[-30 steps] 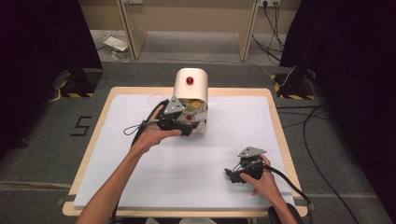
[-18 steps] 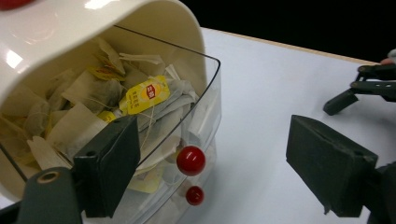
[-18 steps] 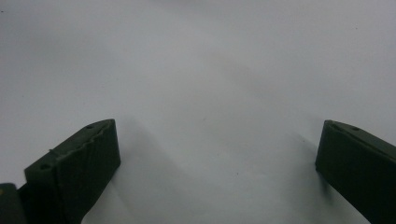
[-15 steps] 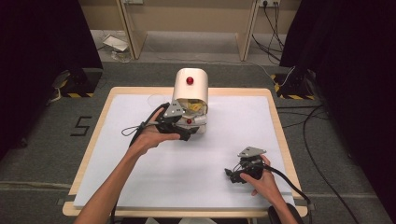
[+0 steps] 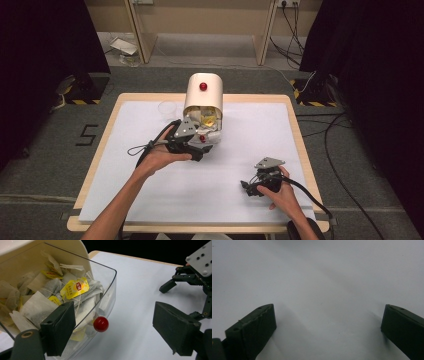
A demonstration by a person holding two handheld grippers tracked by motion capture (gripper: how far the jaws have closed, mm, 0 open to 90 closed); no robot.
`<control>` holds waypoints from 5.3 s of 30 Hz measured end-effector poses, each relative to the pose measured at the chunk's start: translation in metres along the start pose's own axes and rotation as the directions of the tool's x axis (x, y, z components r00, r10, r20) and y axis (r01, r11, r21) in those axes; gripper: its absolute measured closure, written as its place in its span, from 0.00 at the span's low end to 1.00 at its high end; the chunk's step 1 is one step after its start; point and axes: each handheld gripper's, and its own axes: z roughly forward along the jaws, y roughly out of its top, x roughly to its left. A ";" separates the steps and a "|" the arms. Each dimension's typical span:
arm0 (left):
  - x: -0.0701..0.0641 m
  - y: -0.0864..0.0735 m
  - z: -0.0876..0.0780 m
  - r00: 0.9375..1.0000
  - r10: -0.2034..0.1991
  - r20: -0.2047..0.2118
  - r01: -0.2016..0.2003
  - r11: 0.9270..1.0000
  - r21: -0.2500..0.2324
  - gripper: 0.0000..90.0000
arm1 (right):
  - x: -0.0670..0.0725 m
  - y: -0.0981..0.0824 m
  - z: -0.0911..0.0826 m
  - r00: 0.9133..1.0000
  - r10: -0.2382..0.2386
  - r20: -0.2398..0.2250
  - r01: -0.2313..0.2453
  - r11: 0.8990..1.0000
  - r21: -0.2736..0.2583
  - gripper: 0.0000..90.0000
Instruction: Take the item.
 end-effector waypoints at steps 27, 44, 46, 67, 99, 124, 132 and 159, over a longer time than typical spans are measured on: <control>-0.026 -0.014 -0.010 1.000 0.017 0.003 -0.017 1.000 0.012 0.20 | 0.000 0.000 0.000 1.000 0.004 -0.001 -0.004 1.000 0.000 0.00; -0.031 -0.018 -0.012 1.000 0.021 0.004 -0.021 1.000 0.014 0.20 | 0.000 0.000 0.000 1.000 0.004 -0.001 -0.004 1.000 0.000 0.00; -0.031 -0.018 -0.012 1.000 0.020 0.004 -0.020 1.000 0.014 0.19 | 0.000 0.000 0.000 1.000 0.003 -0.001 -0.003 1.000 0.001 0.00; -0.025 -0.006 -0.017 1.000 -0.001 -0.002 0.001 1.000 0.005 0.22 | 0.000 0.000 0.000 1.000 0.001 0.000 -0.001 1.000 0.000 0.00; 0.006 0.019 0.030 0.987 -0.163 -0.016 0.163 0.982 0.090 0.50 | 0.000 0.000 0.000 1.000 0.001 -0.001 -0.001 1.000 0.001 0.00; 0.017 0.018 0.017 0.987 -0.157 -0.034 0.159 0.985 0.065 0.96 | 0.000 0.000 0.000 1.000 0.003 -0.001 -0.003 1.000 0.000 0.00; 0.020 0.028 -0.004 0.989 -0.147 -0.033 0.148 0.989 0.015 0.97 | 0.000 0.000 0.000 1.000 0.000 -0.001 0.000 1.000 0.000 0.00; 0.062 0.010 -0.070 0.966 -0.227 -0.124 0.221 0.973 -0.066 0.97 | 0.000 0.000 0.000 1.000 0.000 0.000 0.000 1.000 0.001 0.00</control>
